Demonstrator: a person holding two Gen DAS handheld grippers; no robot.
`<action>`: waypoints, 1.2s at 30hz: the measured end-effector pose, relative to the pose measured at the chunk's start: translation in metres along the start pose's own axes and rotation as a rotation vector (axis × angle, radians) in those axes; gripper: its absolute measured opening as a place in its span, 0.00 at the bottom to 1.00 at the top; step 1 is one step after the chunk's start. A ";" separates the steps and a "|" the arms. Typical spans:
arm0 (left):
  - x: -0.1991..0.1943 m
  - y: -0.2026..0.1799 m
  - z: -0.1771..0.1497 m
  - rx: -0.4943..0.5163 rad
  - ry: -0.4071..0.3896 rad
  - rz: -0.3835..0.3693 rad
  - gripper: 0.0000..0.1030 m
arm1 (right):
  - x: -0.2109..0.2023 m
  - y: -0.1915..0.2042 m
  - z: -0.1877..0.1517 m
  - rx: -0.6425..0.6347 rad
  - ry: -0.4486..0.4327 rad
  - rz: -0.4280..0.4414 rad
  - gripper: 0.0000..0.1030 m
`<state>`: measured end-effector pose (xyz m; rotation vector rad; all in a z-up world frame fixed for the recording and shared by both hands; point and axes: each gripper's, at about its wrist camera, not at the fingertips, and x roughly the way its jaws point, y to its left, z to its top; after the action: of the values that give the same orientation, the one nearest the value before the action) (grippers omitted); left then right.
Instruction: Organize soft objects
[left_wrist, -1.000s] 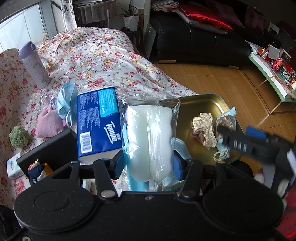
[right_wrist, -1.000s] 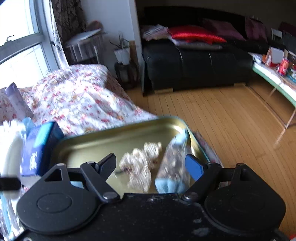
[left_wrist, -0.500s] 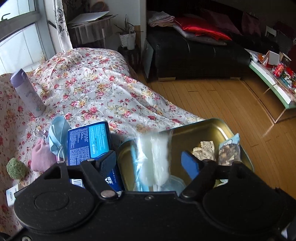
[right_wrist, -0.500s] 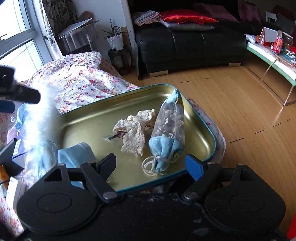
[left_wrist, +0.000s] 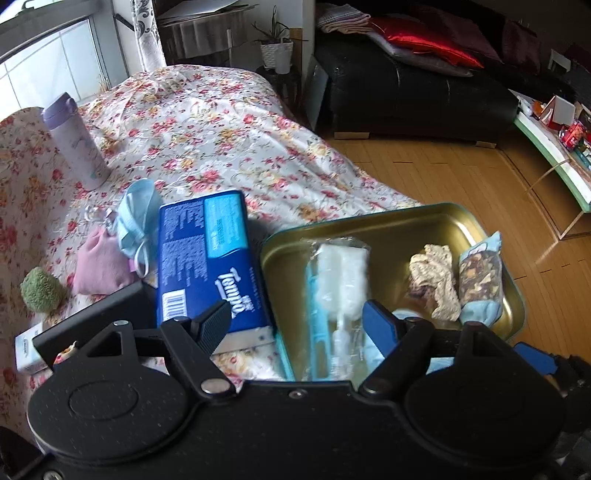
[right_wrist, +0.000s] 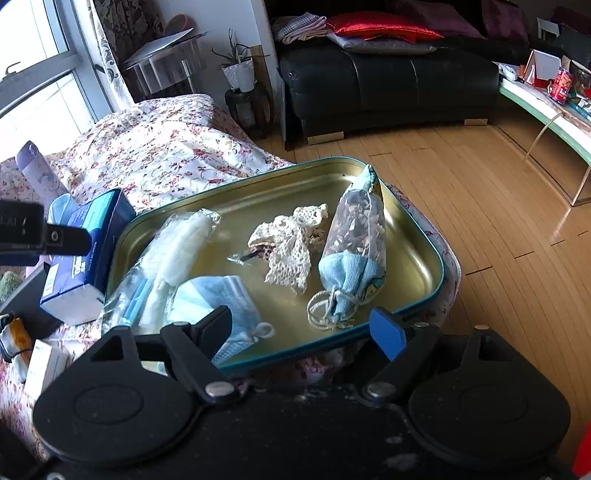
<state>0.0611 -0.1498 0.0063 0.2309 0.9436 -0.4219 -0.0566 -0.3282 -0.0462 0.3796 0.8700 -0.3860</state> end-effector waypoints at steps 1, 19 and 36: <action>-0.001 0.001 -0.003 0.009 -0.001 0.012 0.73 | -0.002 0.000 0.000 0.005 0.000 0.005 0.80; -0.016 0.015 -0.042 0.041 0.009 0.108 0.74 | -0.012 0.008 0.010 0.028 0.019 0.034 0.82; -0.023 0.041 -0.070 -0.010 0.055 0.161 0.80 | -0.013 0.022 0.005 0.002 0.058 0.054 0.83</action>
<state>0.0167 -0.0814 -0.0146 0.3088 0.9731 -0.2640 -0.0509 -0.3095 -0.0298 0.4173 0.9143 -0.3274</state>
